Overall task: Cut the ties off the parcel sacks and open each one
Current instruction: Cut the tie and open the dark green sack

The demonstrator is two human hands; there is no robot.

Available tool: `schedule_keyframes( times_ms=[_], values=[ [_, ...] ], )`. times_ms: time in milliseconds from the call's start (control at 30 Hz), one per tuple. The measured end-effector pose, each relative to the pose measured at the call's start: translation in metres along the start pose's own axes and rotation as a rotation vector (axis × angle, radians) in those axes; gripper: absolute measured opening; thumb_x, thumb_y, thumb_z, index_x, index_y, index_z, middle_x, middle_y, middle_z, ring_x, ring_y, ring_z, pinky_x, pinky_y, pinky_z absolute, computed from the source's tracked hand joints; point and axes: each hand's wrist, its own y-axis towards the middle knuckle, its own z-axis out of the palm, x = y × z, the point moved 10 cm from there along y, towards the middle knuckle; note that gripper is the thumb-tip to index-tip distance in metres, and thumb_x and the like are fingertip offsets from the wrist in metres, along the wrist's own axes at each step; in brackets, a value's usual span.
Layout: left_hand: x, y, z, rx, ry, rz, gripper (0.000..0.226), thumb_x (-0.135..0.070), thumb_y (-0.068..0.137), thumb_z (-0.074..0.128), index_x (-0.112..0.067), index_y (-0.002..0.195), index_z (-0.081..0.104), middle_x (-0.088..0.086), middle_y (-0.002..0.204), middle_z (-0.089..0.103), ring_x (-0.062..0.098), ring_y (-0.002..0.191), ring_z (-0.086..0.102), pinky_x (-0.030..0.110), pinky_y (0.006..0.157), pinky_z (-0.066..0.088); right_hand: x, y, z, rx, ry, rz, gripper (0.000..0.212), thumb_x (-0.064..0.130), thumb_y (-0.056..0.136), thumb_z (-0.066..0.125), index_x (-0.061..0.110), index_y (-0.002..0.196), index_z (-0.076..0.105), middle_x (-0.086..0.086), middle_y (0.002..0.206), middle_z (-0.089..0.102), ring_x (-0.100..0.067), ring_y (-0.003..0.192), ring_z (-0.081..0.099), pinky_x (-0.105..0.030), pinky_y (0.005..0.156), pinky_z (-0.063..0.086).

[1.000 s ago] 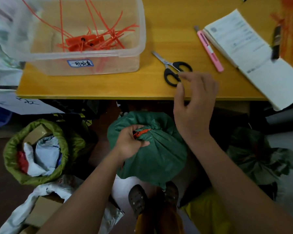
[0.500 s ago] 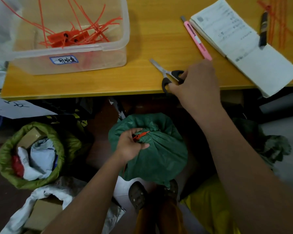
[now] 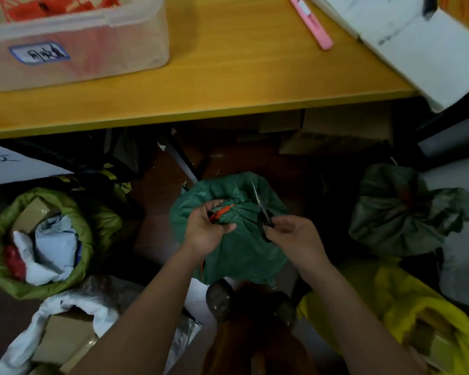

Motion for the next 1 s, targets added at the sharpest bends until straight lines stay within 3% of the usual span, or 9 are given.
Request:
schedule_keyframes(
  times_ms=[100,200,367,533,633,733,800,867,1000],
  values=[
    [0.000,0.017,0.011,-0.013,0.002,0.085,0.050,0.009,0.073,0.075,-0.015,0.113,0.057,-0.010,0.097,0.065,-0.003,0.084,0.065,0.007,0.067,0.049,-0.024,0.025,0.005,-0.004,0.037,-0.051,0.018,0.019,0.082,0.077,0.010,0.097,0.073,-0.006,0.092,0.073,-0.022,0.089,0.070,-0.036,0.081,0.057],
    [0.013,0.045,0.018,-0.043,-0.004,0.142,0.050,0.012,0.074,0.073,-0.018,0.111,0.057,-0.016,0.093,0.064,-0.013,0.078,0.063,0.003,0.065,0.046,-0.034,0.057,0.011,-0.018,0.083,-0.153,0.007,0.018,0.084,0.074,0.020,0.091,0.073,0.005,0.085,0.073,-0.010,0.085,0.069,-0.024,0.075,0.055],
    [0.047,0.093,0.021,-0.052,-0.009,0.252,0.054,0.010,0.074,0.073,-0.018,0.117,0.058,-0.003,0.114,0.064,-0.001,0.100,0.061,0.013,0.090,0.047,-0.037,0.116,0.048,-0.002,0.222,-0.307,0.012,0.012,0.090,0.067,0.024,0.085,0.066,0.012,0.077,0.072,0.000,0.074,0.067,-0.015,0.060,0.051],
    [0.067,0.137,0.030,0.000,-0.103,0.299,0.057,0.017,0.075,0.067,-0.019,0.118,0.060,-0.003,0.113,0.067,0.000,0.100,0.064,0.010,0.082,0.048,-0.042,0.168,0.085,0.050,0.174,-0.436,0.017,0.009,0.091,0.064,0.026,0.089,0.062,0.003,0.084,0.069,-0.013,0.081,0.066,-0.038,0.077,0.054],
    [0.064,0.165,0.036,0.073,-0.136,0.319,0.059,0.006,0.075,0.074,-0.033,0.117,0.059,-0.014,0.115,0.064,-0.007,0.103,0.061,0.008,0.082,0.048,-0.041,0.199,0.083,0.037,0.232,-0.517,0.014,0.010,0.091,0.064,0.024,0.088,0.063,0.008,0.079,0.069,-0.009,0.077,0.066,-0.030,0.071,0.056],
    [0.065,0.188,0.043,0.096,-0.176,0.345,0.065,-0.011,0.064,0.082,-0.028,0.121,0.057,-0.008,0.122,0.063,0.000,0.109,0.061,0.018,0.093,0.049,-0.035,0.226,0.088,0.070,0.239,-0.583,0.009,0.009,0.092,0.062,0.018,0.089,0.061,0.008,0.074,0.068,-0.004,0.065,0.063,-0.019,0.060,0.050],
    [0.062,0.205,0.038,0.033,-0.220,0.376,0.060,-0.011,0.067,0.081,-0.019,0.122,0.058,-0.004,0.113,0.067,0.002,0.100,0.065,0.018,0.089,0.050,-0.027,0.240,0.094,0.081,0.201,-0.628,0.007,0.012,0.092,0.062,0.016,0.087,0.059,0.001,0.073,0.065,-0.009,0.063,0.062,-0.022,0.060,0.048],
    [0.055,0.221,0.035,0.021,-0.265,0.395,0.051,-0.005,0.072,0.079,-0.012,0.119,0.061,-0.007,0.099,0.071,0.000,0.086,0.068,0.013,0.074,0.051,-0.018,0.252,0.097,0.084,0.199,-0.673,0.011,0.014,0.093,0.062,0.015,0.082,0.057,0.002,0.068,0.064,-0.008,0.057,0.059,-0.019,0.055,0.046],
    [0.053,0.257,0.022,0.044,-0.379,0.381,0.048,0.004,0.073,0.076,-0.009,0.117,0.064,0.006,0.094,0.075,0.017,0.084,0.072,0.026,0.070,0.057,-0.008,0.276,0.110,0.162,0.167,-0.699,0.016,0.021,0.095,0.059,0.014,0.081,0.057,0.003,0.069,0.068,-0.006,0.055,0.058,-0.017,0.052,0.045]
  ],
)
